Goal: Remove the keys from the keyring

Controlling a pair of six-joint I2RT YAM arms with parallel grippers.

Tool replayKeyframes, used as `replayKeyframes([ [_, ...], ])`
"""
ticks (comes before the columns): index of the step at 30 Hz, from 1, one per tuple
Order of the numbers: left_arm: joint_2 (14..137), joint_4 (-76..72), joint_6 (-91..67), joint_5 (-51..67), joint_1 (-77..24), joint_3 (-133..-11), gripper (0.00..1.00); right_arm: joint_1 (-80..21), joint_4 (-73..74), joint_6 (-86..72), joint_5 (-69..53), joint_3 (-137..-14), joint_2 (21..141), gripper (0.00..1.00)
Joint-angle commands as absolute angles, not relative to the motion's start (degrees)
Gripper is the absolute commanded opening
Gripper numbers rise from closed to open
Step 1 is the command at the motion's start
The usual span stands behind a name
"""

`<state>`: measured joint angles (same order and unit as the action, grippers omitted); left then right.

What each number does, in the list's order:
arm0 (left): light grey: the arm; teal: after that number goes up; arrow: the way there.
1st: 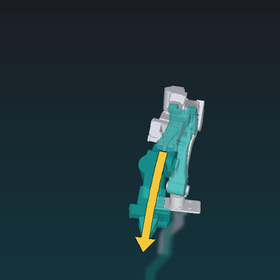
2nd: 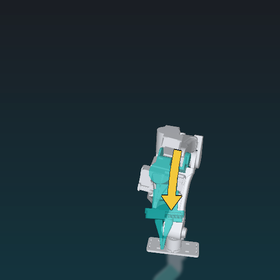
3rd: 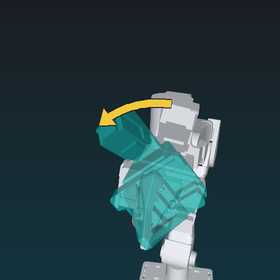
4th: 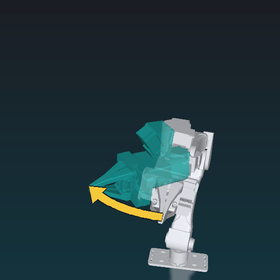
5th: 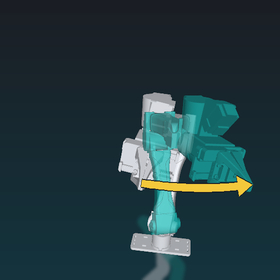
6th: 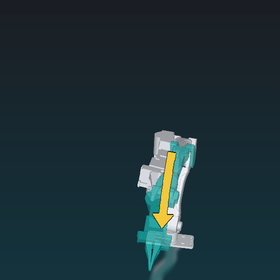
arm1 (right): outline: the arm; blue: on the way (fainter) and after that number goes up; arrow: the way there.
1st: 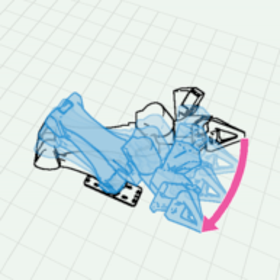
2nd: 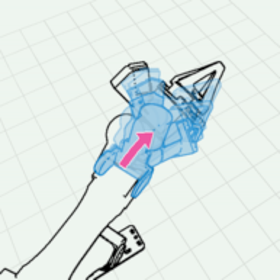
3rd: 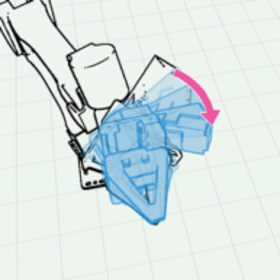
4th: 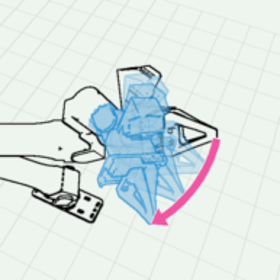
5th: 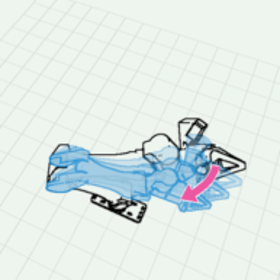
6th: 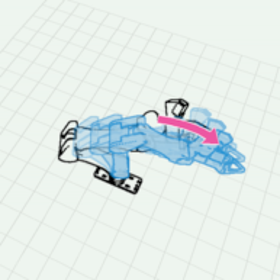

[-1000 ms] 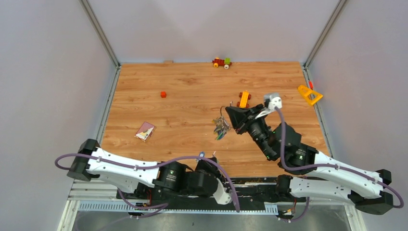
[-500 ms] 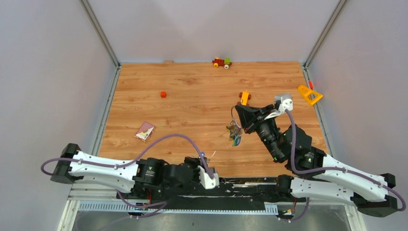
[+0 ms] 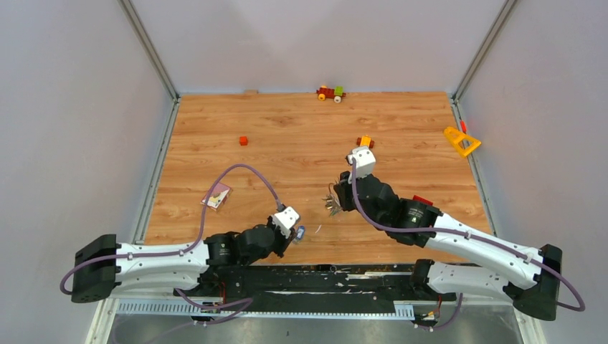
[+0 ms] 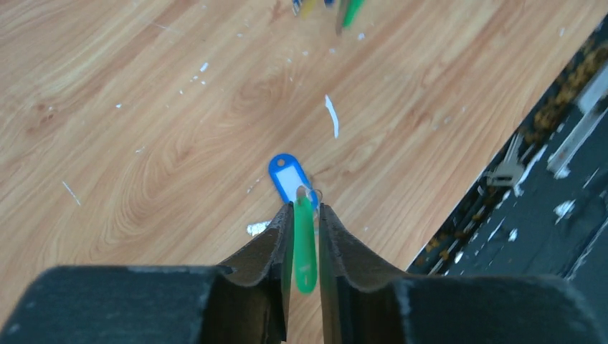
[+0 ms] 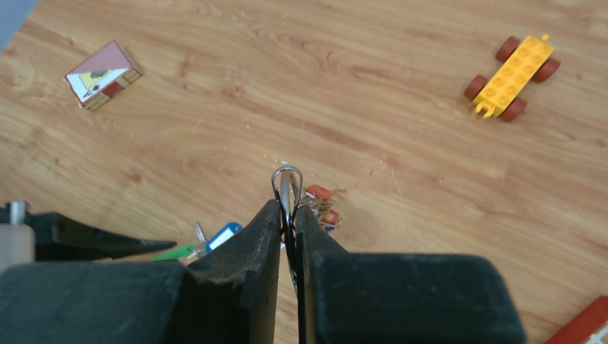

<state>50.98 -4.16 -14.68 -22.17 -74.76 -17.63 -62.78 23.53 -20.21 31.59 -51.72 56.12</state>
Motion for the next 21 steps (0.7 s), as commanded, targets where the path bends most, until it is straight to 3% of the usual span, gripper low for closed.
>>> replayKeyframes([
  [1, 46.68, -8.89, -22.13, -24.78, -71.94, -17.45, 0.33, -59.82, 20.27, -24.42, 23.25, -49.44, 55.46, 0.0],
  [3, 44.93, -7.79, -23.67, -26.35, -70.84, -17.05, 0.46, -57.94, 18.84, -25.67, 19.98, -47.53, 55.26, 0.0],
  [11, 42.59, 2.51, -32.91, -34.43, -66.92, -19.01, 0.82, -54.55, 18.16, -26.84, 16.27, -45.8, 57.37, 0.0],
  [15, 46.86, 8.71, -33.22, -31.15, -62.24, -24.21, 0.92, -51.42, 20.72, -27.58, 17.12, -46.64, 60.4, 0.03],
  [18, 53.34, 14.12, -33.74, -26.02, -56.85, -28.89, 0.96, -48.89, 23.04, -27.84, 20.49, -46.67, 62.25, 0.12],
  [21, 57.62, 18.27, -35.31, -25.35, -53.43, -32.52, 0.99, -46.93, 23.69, -26.76, 22.6, -46.0, 62.05, 0.33],
])
